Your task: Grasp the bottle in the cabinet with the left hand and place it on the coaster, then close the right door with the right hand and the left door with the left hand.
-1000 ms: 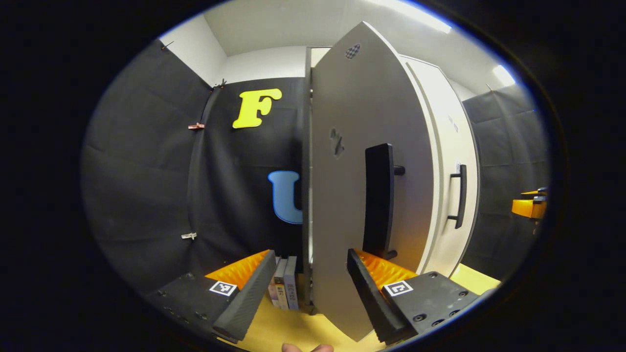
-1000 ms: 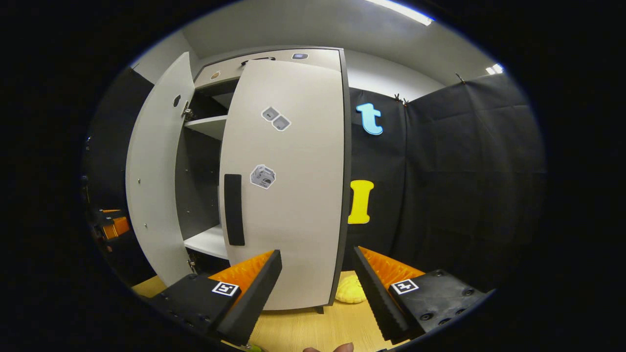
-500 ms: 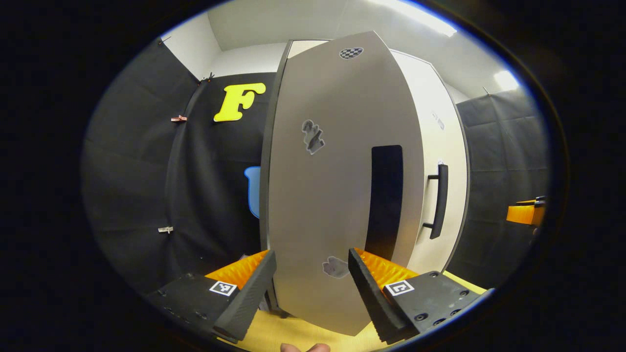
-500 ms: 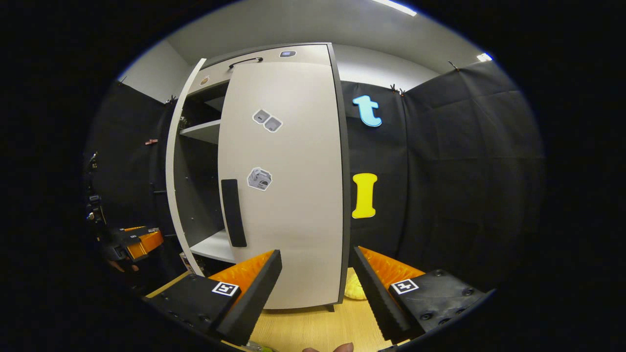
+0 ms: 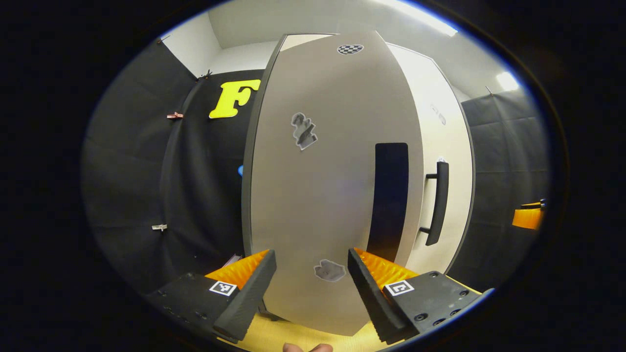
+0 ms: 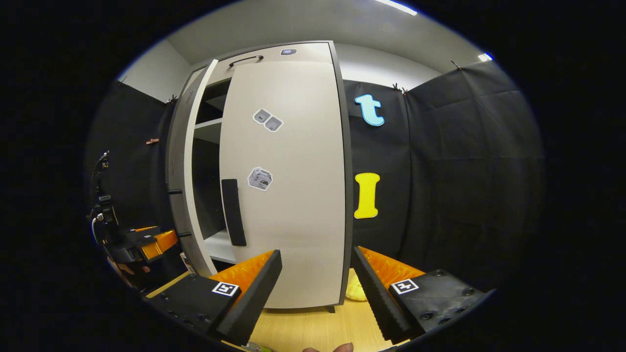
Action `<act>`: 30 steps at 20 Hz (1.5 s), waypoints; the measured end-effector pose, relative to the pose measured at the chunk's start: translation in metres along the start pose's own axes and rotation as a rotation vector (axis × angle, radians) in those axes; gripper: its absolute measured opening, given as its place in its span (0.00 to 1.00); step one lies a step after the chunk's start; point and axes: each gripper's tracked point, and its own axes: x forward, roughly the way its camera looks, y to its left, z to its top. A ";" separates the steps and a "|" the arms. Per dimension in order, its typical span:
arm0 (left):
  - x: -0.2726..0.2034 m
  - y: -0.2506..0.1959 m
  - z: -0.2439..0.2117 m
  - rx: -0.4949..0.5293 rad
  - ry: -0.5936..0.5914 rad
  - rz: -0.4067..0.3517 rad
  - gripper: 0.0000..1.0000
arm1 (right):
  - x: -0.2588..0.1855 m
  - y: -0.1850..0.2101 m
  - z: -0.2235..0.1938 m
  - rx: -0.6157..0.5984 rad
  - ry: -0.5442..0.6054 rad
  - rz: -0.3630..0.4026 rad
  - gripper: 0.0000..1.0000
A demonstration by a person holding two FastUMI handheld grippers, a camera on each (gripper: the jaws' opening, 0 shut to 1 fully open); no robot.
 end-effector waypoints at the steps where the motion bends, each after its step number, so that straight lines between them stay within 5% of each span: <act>1: 0.002 0.001 -0.002 0.012 0.003 0.004 0.95 | 0.001 0.000 0.000 0.001 0.001 -0.001 0.96; 30: -0.101 0.008 0.006 0.067 0.032 -0.029 0.92 | -0.027 0.047 0.011 -0.034 -0.027 0.055 0.96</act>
